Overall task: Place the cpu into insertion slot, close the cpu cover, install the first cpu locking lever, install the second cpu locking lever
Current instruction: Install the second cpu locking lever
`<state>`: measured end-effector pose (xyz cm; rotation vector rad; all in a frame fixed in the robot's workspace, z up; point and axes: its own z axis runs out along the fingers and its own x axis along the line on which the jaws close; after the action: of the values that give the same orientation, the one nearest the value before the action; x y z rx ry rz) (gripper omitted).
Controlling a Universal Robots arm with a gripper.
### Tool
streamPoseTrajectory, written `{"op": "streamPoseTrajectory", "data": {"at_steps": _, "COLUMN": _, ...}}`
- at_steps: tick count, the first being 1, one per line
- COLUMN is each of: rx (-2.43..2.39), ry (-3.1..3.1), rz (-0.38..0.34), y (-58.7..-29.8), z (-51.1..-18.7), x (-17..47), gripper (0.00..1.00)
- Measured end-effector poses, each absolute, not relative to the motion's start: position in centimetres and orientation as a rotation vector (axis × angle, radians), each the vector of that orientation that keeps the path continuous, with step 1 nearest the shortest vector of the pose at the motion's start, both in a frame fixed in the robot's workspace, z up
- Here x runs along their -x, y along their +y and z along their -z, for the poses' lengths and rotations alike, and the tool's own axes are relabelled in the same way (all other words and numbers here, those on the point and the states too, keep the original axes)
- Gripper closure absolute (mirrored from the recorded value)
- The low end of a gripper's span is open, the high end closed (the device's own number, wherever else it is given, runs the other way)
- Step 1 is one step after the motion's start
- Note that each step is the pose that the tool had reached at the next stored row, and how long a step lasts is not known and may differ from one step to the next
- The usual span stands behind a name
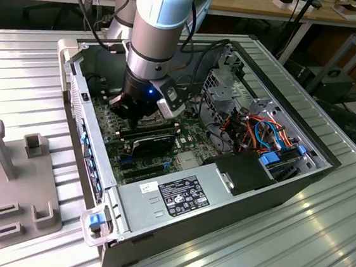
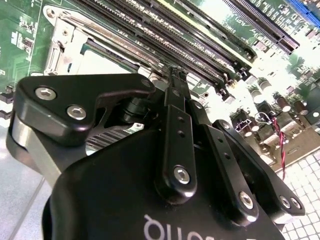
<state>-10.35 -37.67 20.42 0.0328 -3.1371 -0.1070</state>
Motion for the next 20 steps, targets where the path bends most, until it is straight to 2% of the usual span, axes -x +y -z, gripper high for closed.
{"op": "streamPoseTrajectory", "data": {"at_steps": 20, "rx": -0.035, "ry": -3.137, "rz": 0.125, "y": -37.53, "z": -20.48, "x": 10.32, "gripper": 0.89}}
